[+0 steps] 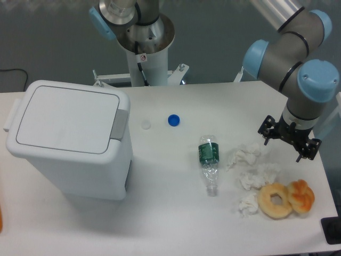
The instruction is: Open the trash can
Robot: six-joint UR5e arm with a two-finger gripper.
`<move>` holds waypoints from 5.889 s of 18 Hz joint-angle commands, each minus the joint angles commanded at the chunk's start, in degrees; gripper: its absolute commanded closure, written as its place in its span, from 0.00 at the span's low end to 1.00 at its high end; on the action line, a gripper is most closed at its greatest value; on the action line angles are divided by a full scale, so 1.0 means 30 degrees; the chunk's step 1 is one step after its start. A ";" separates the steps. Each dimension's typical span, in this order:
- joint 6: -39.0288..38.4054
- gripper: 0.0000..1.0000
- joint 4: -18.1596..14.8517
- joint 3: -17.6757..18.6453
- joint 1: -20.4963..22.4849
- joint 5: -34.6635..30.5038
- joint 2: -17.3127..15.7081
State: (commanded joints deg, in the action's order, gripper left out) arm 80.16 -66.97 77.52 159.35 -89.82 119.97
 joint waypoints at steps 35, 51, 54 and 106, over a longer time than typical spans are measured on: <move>-1.4411 1.00 -0.1991 0.1289 -0.5097 0.3980 -0.6414; -1.6729 1.00 -0.2431 0.1639 -0.7295 0.6035 -0.7528; -1.6729 1.00 -0.2461 0.2137 -0.7500 0.6123 -0.8027; -1.5938 0.00 -0.0822 0.2021 -0.3315 0.6153 -0.6216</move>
State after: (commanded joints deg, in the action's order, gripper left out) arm 32.34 -69.44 83.58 149.40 -71.37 101.32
